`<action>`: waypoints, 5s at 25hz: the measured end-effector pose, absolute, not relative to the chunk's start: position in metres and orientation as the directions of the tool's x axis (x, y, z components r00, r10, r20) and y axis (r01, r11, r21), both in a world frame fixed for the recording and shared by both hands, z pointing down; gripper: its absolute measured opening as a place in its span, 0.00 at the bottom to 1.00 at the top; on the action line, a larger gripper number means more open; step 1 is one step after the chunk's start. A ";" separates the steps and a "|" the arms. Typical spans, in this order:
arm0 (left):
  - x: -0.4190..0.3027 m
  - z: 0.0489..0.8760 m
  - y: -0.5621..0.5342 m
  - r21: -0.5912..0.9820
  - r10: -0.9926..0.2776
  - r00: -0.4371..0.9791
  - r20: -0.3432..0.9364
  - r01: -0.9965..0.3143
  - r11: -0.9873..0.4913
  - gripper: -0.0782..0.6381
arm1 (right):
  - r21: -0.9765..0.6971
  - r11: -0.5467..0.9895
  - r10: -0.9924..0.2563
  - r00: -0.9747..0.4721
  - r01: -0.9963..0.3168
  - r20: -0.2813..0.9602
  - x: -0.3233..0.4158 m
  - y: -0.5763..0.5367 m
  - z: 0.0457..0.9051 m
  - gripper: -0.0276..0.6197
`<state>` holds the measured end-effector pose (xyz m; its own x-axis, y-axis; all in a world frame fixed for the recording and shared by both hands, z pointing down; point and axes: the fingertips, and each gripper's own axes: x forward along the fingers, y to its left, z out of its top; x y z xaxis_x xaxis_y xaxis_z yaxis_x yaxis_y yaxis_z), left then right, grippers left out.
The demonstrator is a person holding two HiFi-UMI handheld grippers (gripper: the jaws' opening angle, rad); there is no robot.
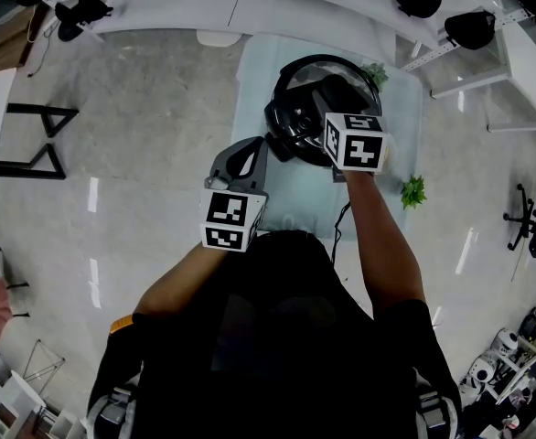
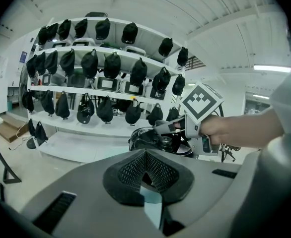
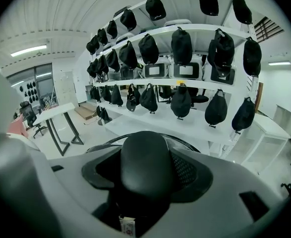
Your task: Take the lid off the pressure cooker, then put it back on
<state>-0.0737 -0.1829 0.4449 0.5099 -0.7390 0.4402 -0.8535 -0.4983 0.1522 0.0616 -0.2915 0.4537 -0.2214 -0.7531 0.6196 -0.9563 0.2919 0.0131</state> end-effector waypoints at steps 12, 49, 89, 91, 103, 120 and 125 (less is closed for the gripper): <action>-0.089 0.447 -0.187 0.149 -0.745 0.495 0.448 -0.863 -0.483 0.12 | -0.004 0.403 -0.723 -0.321 -0.915 0.611 0.054 -0.285 0.453 0.49; -0.059 0.428 -0.182 0.137 -0.719 0.563 0.407 -0.816 -0.562 0.12 | 0.050 0.547 -0.732 -0.448 -0.836 0.512 0.067 -0.261 0.426 0.51; 0.038 0.403 0.033 0.035 -0.856 0.376 0.355 -0.920 -0.389 0.12 | -0.039 0.703 -0.634 -0.652 -0.710 0.416 0.096 0.019 0.407 0.33; 0.042 0.401 0.046 0.027 -0.867 0.355 0.349 -0.929 -0.370 0.12 | -0.029 0.719 -0.625 -0.665 -0.694 0.410 0.102 0.032 0.402 0.33; 0.049 0.396 0.090 -0.004 -0.892 0.301 0.336 -0.947 -0.321 0.12 | -0.030 0.760 -0.594 -0.713 -0.649 0.373 0.103 0.076 0.386 0.35; 0.053 0.392 0.092 -0.025 -0.898 0.294 0.327 -0.947 -0.319 0.12 | -0.005 0.759 -0.598 -0.701 -0.651 0.389 0.106 0.082 0.390 0.37; 0.055 0.392 0.090 -0.027 -0.896 0.300 0.328 -0.945 -0.326 0.12 | -0.008 0.753 -0.604 -0.696 -0.658 0.388 0.109 0.081 0.391 0.37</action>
